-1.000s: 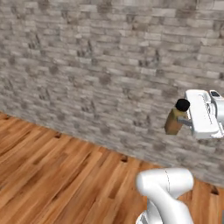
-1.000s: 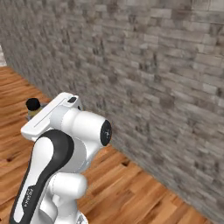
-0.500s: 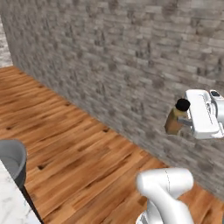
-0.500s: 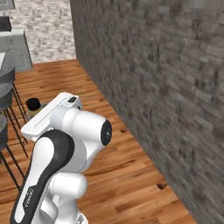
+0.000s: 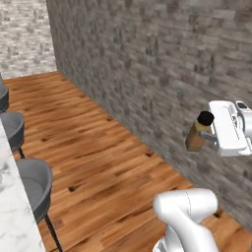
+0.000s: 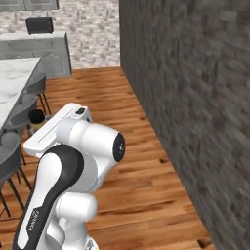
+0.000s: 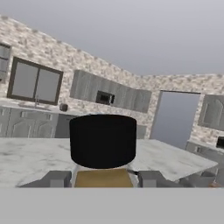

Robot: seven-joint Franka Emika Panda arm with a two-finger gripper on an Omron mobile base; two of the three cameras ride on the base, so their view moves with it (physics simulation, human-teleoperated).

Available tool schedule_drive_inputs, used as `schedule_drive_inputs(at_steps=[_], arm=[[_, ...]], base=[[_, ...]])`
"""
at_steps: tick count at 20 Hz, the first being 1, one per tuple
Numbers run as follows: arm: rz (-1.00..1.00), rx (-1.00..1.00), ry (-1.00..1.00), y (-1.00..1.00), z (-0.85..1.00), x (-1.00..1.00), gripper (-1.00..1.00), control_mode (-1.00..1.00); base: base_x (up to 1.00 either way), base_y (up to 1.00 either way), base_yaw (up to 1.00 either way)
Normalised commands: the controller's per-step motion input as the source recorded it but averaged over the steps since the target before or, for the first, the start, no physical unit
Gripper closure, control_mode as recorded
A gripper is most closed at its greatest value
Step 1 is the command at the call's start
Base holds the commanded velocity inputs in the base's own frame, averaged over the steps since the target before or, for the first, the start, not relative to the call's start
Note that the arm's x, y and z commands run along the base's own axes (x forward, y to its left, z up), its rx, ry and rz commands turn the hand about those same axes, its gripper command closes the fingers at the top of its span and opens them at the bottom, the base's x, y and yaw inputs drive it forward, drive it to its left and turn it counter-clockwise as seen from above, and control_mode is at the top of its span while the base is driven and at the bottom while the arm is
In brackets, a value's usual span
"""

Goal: Take the cinnamon bottle from the cabinet and place it on the dining table, next to the plate with the cupcake. Then take the chocolate from the dining counter and place it on the cupcake plate.

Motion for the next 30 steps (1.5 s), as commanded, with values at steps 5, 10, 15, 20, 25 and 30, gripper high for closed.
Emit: schedule_drive_inputs(at_steps=[5, 10, 15, 20, 25, 30], arm=[[0.00, 0.00, 0.00, 0.00, 0.00, 0.00, 1.00, 1.00], [0.00, 0.00, 0.00, 0.00, 0.00, 0.00, 1.00, 1.00], [0.00, 0.00, 0.00, 0.00, 0.00, 0.00, 1.00, 1.00], [0.00, 0.00, 0.00, 0.00, 0.00, 0.00, 1.00, 1.00], [0.00, 0.00, 0.00, 0.00, 0.00, 0.00, 1.00, 1.00], [0.00, 0.00, 0.00, 0.00, 0.00, 0.00, 1.00, 1.00]], base=[[0.83, -0.15, 0.21], [0.82, -0.16, 0.23], [0.70, -0.11, 0.38], [0.57, -0.06, 0.50], [0.43, -0.03, 0.67], [0.35, -0.03, 0.73]])
